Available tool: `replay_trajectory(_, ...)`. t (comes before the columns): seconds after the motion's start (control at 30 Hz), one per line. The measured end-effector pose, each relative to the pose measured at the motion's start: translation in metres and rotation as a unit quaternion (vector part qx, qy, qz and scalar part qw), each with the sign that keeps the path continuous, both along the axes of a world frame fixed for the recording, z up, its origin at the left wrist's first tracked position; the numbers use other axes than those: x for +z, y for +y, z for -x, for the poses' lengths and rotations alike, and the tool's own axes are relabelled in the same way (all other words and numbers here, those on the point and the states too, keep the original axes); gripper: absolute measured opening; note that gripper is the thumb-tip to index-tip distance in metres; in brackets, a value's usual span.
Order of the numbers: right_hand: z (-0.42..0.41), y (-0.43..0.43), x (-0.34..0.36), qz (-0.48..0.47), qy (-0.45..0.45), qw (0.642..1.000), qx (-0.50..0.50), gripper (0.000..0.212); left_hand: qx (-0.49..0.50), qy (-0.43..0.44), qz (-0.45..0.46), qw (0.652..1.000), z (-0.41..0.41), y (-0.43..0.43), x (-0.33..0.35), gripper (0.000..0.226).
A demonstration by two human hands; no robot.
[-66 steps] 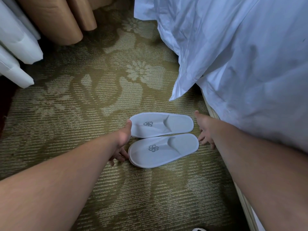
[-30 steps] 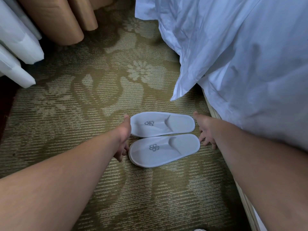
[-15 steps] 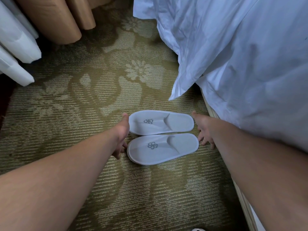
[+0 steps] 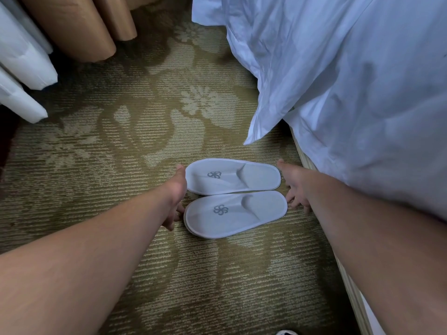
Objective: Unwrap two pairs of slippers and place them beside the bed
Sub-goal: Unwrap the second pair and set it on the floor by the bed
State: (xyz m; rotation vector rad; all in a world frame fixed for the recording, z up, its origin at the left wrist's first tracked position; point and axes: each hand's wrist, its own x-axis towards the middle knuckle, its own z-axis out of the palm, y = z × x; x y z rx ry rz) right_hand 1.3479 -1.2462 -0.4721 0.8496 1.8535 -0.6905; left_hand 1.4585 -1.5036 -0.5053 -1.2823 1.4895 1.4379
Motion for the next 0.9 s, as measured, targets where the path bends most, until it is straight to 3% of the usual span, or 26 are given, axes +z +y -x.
replay_trajectory(0.23,0.0003,-0.0004,0.0023,0.005,-0.001,1.000,0.000,0.096,-0.004,-0.005,0.005,1.000,-0.0008,-0.0019,-0.0012,0.104)
replay_trajectory(0.43,0.0012,-0.0008,0.0050,0.005,0.001,1.000,0.004,0.096,-0.027,-0.054,0.006,0.998,0.0008,-0.0049,0.0050,0.121)
replay_trajectory(0.9,0.0026,0.0003,-0.0004,0.009,-0.005,1.000,-0.004,0.095,-0.015,-0.051,-0.001,0.999,0.0021,0.0002,0.0010,0.114)
